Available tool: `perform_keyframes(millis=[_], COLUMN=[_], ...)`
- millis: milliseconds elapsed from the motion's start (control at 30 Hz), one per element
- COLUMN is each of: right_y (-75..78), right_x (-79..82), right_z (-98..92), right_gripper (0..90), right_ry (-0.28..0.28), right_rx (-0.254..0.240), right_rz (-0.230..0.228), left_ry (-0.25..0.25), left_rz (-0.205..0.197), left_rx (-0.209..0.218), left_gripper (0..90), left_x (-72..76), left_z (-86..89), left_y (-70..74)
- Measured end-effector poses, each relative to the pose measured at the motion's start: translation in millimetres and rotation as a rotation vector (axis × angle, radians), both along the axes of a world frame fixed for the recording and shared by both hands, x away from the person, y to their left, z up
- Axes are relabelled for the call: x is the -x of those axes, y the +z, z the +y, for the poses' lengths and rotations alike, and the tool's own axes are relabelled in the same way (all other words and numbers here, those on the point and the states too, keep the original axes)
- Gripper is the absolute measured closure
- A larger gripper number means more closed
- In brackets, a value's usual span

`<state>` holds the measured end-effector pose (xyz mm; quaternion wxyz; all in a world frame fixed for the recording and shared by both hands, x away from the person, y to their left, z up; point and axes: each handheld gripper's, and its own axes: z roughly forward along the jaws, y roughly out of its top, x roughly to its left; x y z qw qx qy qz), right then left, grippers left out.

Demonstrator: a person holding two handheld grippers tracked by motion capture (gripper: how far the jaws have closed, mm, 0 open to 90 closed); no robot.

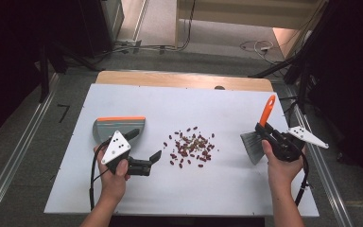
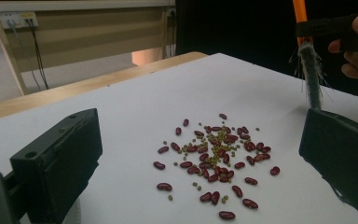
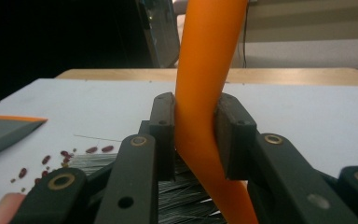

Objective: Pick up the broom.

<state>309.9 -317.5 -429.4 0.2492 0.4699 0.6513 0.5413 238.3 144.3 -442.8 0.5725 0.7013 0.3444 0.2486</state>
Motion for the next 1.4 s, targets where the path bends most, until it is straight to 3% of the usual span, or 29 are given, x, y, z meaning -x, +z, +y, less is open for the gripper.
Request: perform_keyframes(millis=[267, 667, 1400], right_y=[11.8, 22.3, 25.4], right_x=[5.3, 10.5, 31.2], right_z=[13.4, 38.2, 115.4], right_gripper=[69.1, 69.0, 69.1], right_ry=[0.035, 0.103, 0.267], right_rx=[-0.003, -0.022, -0.008], right_rz=[-0.041, -0.062, -0.088], left_ry=[-0.026, -0.087, -0.179], left_rz=[-0.012, -0.014, 0.065], left_rx=[0.011, 0.006, 0.042], left_gripper=[0.0, 0.0, 1.0], left_x=[-5.9, -13.5, -12.2], left_z=[-12.4, -34.8, -61.2], left_y=[5.6, 7.5, 4.6])
